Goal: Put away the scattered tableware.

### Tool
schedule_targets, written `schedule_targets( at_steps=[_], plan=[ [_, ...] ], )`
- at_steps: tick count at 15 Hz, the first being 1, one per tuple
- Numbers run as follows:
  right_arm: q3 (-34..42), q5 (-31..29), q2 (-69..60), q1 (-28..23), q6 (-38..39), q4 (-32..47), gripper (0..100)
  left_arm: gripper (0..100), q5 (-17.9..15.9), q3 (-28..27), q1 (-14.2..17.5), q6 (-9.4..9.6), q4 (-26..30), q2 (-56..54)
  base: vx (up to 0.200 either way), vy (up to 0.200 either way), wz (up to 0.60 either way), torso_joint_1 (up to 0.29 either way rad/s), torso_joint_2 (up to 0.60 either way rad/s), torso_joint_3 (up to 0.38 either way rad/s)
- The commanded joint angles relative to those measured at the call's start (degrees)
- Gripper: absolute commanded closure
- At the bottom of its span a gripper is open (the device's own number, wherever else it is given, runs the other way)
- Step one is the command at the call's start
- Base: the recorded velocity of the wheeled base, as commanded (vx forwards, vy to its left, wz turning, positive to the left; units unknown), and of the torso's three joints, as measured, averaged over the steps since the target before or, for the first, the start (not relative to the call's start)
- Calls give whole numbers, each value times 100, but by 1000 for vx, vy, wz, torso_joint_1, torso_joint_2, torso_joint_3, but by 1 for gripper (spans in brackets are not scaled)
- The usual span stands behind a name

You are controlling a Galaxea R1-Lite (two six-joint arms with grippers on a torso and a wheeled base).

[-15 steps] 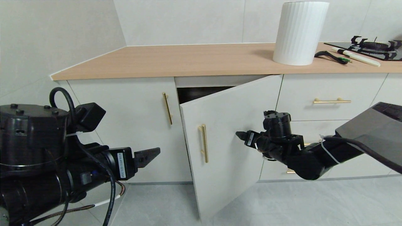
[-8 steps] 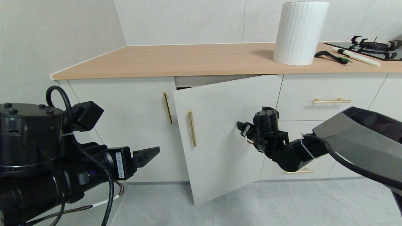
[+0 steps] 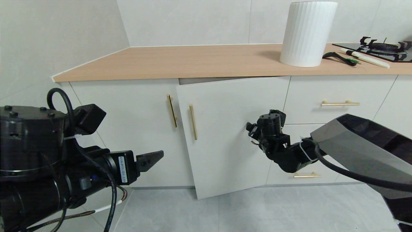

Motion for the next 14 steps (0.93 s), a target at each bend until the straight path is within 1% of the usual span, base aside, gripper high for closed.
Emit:
schedule_targets(
  at_steps=[1, 5, 9, 13, 14],
  plan=[
    [-217, -119, 139, -102, -2, 1, 0, 0, 3, -1, 2, -3, -3, -6, 0, 0, 0, 0, 0, 0],
    [-638, -471, 385, -278, -11, 36, 0, 0, 3, -1, 2, -3, -3, -33, 0, 0, 0, 0, 0, 0],
    [-841, -515, 499, -419, -20, 107, 0, 0, -6, -1, -7, -3, -3, -42, 0, 0, 0, 0, 0, 0],
    [-726, -523, 359, -410, -20, 107, 0, 0, -6, 8, -7, -3, -3, -42, 0, 0, 0, 0, 0, 0],
    [-410, -462, 165, -340, -37, 107, 0, 0, 3, 8, -7, -3, -3, -50, 0, 0, 0, 0, 0, 0]
  ],
)
